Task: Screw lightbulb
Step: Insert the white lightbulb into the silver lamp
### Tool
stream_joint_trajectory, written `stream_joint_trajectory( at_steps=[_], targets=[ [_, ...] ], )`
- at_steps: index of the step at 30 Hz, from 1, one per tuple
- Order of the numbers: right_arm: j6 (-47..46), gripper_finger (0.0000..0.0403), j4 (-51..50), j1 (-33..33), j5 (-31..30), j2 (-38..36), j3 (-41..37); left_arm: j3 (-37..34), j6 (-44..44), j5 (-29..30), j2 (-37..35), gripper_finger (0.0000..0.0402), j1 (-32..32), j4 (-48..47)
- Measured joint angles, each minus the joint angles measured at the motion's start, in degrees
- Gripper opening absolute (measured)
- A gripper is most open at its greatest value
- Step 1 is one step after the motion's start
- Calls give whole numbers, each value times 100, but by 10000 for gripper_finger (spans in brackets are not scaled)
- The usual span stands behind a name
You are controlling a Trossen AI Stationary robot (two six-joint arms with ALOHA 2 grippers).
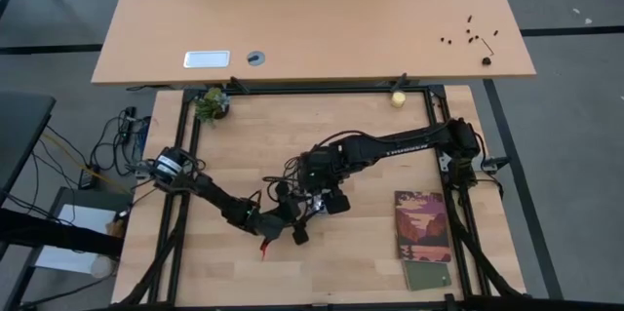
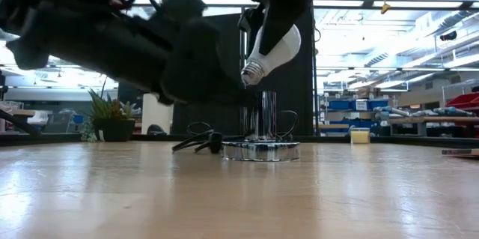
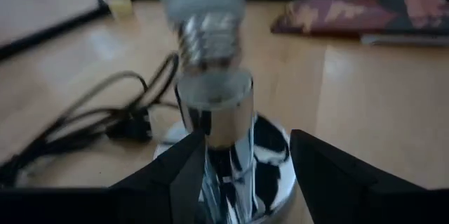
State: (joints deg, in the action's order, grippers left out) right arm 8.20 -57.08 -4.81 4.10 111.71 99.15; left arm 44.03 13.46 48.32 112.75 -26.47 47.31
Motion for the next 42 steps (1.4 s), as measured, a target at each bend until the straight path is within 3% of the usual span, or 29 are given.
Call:
stream_joint_trajectory(
  at_steps=[8,23,30,36,42],
  targets=[
    [-276,271,-88,93,31,-40,-2,4,-1387,1248,-2,214,-344,887],
    [-567,271,491,6,334,-40,-2,280,-1685,924,-2,214,-137,811],
    [-413,271,459,-30,272,-40,-2,282,-1105,1139,-2,214,-319,806],
    [81,271,539,-214,-299,-38,-2,282,14,1423,-2,213,-478,488],
    [95,271,534,-248,-294,-36,-30,282,1255,923,-2,214,-308,-569]
  ],
)
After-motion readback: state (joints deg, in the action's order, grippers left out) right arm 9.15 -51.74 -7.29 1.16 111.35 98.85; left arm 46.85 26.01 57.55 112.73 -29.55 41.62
